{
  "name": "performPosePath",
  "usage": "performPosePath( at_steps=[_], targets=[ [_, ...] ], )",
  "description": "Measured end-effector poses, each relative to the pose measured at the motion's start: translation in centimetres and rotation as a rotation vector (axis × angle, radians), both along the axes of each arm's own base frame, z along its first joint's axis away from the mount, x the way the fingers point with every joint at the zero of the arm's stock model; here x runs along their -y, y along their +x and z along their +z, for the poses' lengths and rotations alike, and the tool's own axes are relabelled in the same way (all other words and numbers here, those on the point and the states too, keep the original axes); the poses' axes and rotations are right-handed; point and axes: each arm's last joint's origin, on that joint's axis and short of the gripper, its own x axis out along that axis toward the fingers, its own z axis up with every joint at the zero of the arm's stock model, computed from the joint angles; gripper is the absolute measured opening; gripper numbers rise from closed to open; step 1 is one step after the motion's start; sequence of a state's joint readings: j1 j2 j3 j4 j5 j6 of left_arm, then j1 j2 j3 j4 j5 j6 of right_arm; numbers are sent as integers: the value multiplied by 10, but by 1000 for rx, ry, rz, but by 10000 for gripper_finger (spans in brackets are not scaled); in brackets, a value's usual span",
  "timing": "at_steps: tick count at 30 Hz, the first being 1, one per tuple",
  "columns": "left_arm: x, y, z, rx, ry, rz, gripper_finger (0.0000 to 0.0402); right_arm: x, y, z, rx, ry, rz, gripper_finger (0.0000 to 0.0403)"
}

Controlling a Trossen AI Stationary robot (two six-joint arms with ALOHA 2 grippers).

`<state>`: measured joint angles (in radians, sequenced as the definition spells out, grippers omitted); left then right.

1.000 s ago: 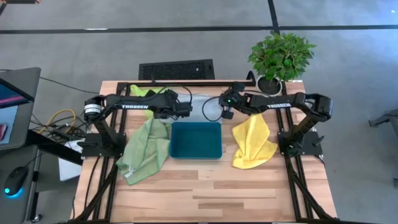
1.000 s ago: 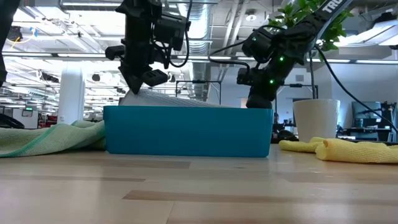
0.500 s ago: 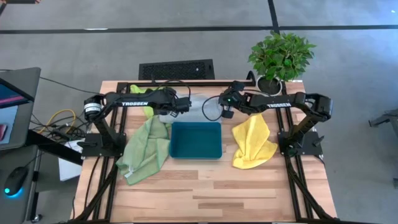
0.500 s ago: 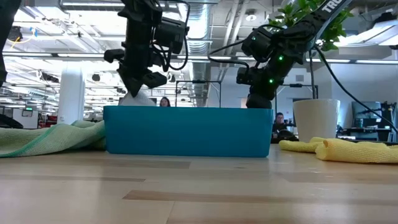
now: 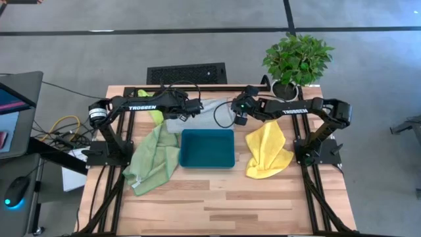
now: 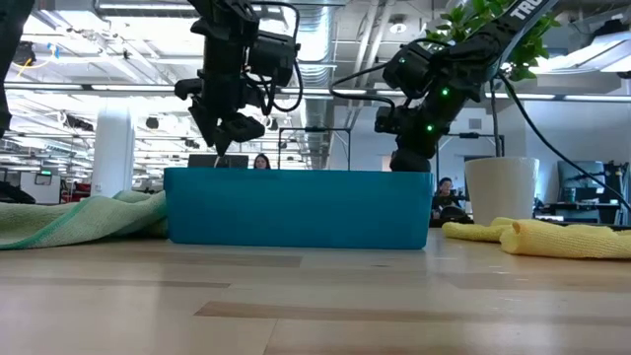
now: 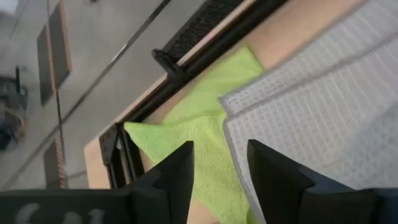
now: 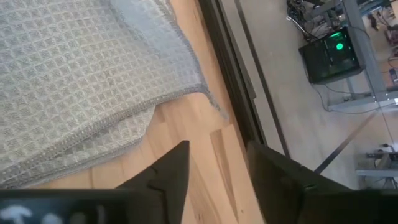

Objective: Fold microfiber towels
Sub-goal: Fold the gray microfiber towel

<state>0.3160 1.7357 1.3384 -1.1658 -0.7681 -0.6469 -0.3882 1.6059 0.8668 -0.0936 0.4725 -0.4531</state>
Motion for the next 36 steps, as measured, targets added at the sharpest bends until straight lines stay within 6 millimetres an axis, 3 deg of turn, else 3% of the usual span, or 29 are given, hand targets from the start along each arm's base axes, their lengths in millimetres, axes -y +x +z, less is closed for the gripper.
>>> performPosePath(
  at_steps=[7, 14, 20, 28, 36],
  targets=[
    [15, 4, -4, 3, -254, -114, 140, -3, -4, 25, 61, 49, 8, 210],
    [39, 4, -6, -76, -440, -253, 132, -17, -13, 49, 169, 260, 210, 196],
    [51, 7, -10, -29, -555, -279, 132, -22, -19, 57, 187, 303, 254, 183],
    [62, -2, -34, -97, -522, -279, 132, -24, -21, 51, 104, 309, 289, 176],
    [69, -1, -30, -107, -418, -282, 132, -31, -10, 20, -152, 254, 509, 175]
  ],
)
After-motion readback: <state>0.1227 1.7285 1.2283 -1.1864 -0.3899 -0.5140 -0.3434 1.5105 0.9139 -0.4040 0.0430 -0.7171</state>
